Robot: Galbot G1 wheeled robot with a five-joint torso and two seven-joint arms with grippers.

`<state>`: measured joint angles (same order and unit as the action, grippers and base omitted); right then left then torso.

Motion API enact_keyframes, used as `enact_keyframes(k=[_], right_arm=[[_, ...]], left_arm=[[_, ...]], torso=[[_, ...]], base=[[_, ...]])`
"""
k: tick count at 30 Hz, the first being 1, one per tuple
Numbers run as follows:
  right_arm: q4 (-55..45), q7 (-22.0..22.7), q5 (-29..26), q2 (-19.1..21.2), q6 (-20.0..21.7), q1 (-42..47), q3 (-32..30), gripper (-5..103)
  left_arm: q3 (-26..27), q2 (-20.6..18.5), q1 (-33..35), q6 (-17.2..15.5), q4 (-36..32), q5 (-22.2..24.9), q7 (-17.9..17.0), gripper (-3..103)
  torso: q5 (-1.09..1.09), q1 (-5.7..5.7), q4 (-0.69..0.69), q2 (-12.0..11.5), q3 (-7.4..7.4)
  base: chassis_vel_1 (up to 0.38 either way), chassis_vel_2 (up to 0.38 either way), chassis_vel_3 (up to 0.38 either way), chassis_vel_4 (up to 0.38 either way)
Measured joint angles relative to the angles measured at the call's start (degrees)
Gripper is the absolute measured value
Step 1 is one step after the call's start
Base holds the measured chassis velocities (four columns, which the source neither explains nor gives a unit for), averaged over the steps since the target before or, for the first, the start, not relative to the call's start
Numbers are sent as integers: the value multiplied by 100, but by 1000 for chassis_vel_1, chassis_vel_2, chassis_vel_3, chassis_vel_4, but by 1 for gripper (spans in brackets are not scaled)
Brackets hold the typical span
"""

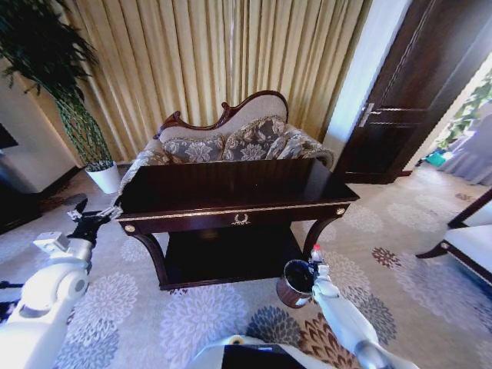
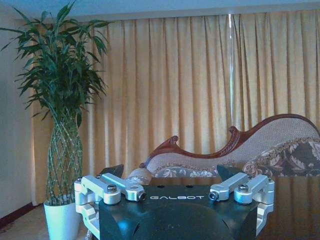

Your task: Move to the front of the table and place the trash on the table into the trash bin.

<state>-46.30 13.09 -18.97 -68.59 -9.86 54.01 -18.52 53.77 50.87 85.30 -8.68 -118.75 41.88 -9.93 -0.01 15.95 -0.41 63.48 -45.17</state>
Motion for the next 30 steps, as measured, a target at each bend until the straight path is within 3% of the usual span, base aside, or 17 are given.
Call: enact_keyframes(k=[14,18,30], right_arm=[[-249,174,-11,98,49,67,-3,94],[-323,195,-21,119,76,84,-15,99],[-372,198,-49,172,140,104,-22,100]], left_arm=[[26,7,-29,14,-9,15,1,100],[25,-2,-47,15,-10,16,0,100],[-9,16,-73,15,-9,18,0,100]], torso=[[0,0,0,0,0],[0,0,0,0,0],[1,0,0,0,0]], base=[[0,0,0,0],[0,0,0,0],[0,0,0,0]])
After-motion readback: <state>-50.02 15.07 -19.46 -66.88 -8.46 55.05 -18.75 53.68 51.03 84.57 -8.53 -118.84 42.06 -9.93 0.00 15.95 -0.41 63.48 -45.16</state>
